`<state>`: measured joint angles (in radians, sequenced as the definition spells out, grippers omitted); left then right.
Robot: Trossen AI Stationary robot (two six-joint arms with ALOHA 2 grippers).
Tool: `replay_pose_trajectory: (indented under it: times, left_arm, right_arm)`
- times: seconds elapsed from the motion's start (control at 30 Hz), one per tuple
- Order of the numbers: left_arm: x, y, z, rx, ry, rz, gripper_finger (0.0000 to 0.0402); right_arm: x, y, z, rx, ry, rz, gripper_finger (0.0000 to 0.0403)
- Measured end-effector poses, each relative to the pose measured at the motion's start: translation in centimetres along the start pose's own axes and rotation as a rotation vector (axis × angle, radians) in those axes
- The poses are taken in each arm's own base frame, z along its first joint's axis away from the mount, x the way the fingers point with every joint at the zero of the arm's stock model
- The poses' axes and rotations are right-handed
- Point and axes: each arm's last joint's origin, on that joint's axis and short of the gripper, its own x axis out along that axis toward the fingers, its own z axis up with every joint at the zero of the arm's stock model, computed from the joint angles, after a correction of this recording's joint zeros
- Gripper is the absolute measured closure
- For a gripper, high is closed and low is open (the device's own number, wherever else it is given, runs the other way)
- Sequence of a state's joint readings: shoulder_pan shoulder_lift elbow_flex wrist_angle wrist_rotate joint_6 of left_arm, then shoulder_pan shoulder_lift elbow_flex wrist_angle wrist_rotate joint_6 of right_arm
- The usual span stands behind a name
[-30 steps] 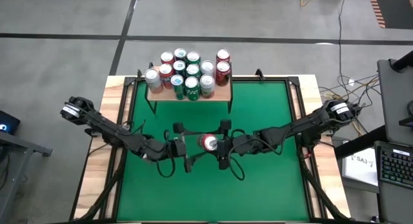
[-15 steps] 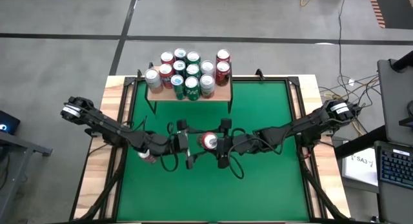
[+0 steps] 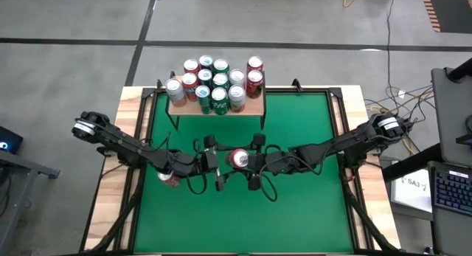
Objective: Place canned beverage on shelf
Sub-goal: Put the orange can on the shelf
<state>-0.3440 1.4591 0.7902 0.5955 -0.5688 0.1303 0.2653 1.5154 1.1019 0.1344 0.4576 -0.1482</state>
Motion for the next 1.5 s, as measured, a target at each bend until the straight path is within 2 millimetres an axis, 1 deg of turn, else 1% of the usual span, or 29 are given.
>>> replay_pose_trajectory:
  times: [0.13,0.3,0.33,0.5,0.6,0.73,0.8,0.9,1.0,1.1,1.17,1.27,1.4,1.5]
  left_arm:
    - [0.6,-0.4,-0.6,0.037,-0.022,0.034,0.009]
    - [0.7,-0.4,-0.6,0.059,-0.032,0.043,0.0126]
    - [0.7,-0.4,-0.6,0.061,-0.031,0.048,0.0126]
    - [0.6,-0.2,-0.4,0.078,-0.029,0.081,0.0126]
    - [0.0,0.2,-0.2,0.114,-0.011,0.172,0.0126]
    - [-1.5,1.4,1.2,0.096,-0.033,0.246,0.0126]
    - [-2.5,2.2,1.8,0.068,-0.037,0.33,0.0126]
    - [-4.0,3.5,1.7,0.064,-0.002,0.457,0.0126]
    - [-5.8,4.9,1.4,0.03,-0.008,0.525,0.0126]
    - [-7.5,6.3,0.5,-0.017,-0.012,0.596,0.0126]
    - [-8.6,7.0,-0.4,-0.034,-0.006,0.631,0.0126]
    - [-10.1,8.0,-1.2,-0.1,-0.033,0.683,0.0126]
    - [-11.1,9.0,-2.9,-0.139,-0.043,0.732,0.0126]
    - [-11.5,9.8,-3.5,-0.188,-0.081,0.767,0.0126]
  right_arm:
    - [0.0,0.0,-0.2,-0.007,0.015,-0.004,0.0113]
    - [0.0,-0.1,-0.2,-0.011,0.016,-0.006,0.0112]
    - [0.0,-0.1,-0.2,-0.011,0.016,-0.006,0.0105]
    - [0.0,-0.2,0.1,0.003,0.001,-0.022,0.0028]
    - [-0.1,-0.4,0.2,0.01,-0.004,-0.051,0.0013]
    - [-0.5,-0.8,0.4,-0.005,0.016,-0.136,0.0009]
    - [-0.7,-1.0,0.4,-0.025,0.032,-0.171,0.0008]
    - [-1.2,-1.4,0.5,-0.043,0.051,-0.212,0.0007]
    - [-1.6,-1.7,0.6,-0.059,0.063,-0.23,0.0006]
    - [-1.8,-1.8,0.7,-0.057,0.062,-0.231,0.0006]
    - [-1.8,-1.8,0.7,-0.058,0.064,-0.231,0.0006]
    - [-1.7,-1.7,0.6,-0.048,0.066,-0.23,0.0005]
    - [-1.7,-1.7,0.5,-0.045,0.069,-0.229,0.0005]
    - [-1.7,-1.7,0.5,-0.042,0.065,-0.23,0.0005]
